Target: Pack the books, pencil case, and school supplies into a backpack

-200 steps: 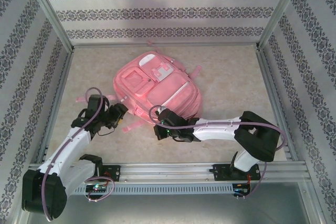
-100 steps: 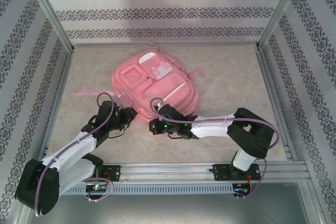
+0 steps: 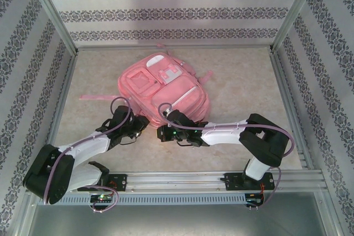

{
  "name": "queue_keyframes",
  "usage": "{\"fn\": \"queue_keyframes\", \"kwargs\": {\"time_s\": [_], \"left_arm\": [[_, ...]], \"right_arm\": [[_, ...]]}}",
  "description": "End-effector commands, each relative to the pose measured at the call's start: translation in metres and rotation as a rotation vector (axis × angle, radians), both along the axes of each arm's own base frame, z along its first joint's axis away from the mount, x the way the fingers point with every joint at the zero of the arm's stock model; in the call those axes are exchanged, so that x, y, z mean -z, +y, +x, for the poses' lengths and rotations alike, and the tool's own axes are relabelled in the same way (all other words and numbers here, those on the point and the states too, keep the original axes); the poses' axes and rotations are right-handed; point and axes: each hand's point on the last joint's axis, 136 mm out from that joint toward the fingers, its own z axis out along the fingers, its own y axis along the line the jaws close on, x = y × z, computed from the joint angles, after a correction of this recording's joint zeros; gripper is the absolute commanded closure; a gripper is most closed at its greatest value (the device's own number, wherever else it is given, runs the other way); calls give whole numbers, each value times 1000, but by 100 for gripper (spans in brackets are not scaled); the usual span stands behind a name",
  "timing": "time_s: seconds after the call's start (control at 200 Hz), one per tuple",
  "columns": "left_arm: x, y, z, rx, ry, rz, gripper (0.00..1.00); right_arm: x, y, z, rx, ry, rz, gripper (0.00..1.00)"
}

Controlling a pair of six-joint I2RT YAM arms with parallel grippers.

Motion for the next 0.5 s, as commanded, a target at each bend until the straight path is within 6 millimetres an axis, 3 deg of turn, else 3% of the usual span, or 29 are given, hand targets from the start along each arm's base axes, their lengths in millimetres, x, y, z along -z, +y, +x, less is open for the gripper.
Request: {"fn": "queue_keyframes", "kwargs": {"time_s": [0.0, 0.265, 0.495], "left_arm": [[-21, -8, 20, 8, -90, 1, 75], [-37, 4, 36, -8, -138, 118, 100], [-41, 18, 41, -47, -131, 146, 100]], "right_arm": [[-25, 11, 6, -7, -85, 23, 100], [-12, -20, -6, 14, -81, -211, 100], [4, -54, -18, 7, 10, -443, 100]]}}
